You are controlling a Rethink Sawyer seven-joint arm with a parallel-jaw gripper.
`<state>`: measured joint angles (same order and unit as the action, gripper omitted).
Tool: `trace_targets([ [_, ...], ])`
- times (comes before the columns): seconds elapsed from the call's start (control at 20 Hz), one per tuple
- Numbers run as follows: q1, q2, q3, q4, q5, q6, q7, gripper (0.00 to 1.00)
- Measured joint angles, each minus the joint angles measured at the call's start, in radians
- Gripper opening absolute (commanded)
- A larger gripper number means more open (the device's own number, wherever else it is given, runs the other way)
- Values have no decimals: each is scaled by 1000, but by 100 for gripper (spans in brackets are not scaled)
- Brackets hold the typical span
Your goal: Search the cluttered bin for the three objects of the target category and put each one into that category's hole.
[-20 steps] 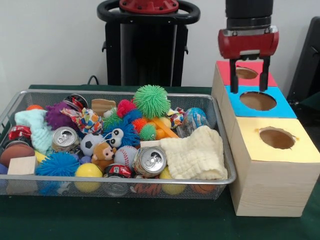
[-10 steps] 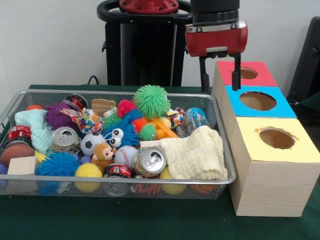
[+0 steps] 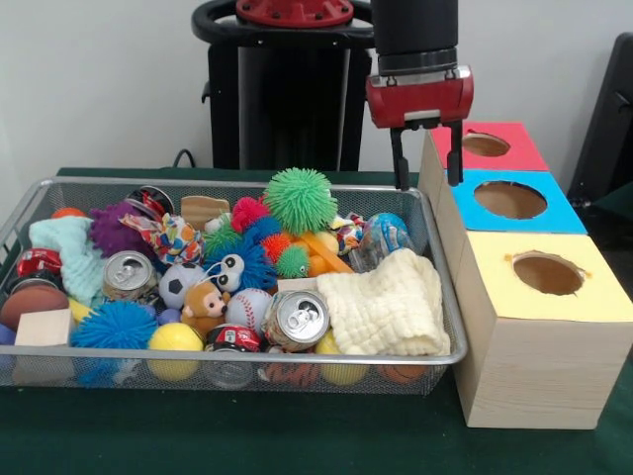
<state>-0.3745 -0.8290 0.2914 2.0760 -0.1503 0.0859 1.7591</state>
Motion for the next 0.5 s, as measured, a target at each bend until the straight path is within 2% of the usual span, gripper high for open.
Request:
trace_targets([
  [0.25, -15, 59, -3, 50, -53, -39, 0, 100],
  [0.5, -93, 131, -4, 84, -131, -110, 0, 100],
])
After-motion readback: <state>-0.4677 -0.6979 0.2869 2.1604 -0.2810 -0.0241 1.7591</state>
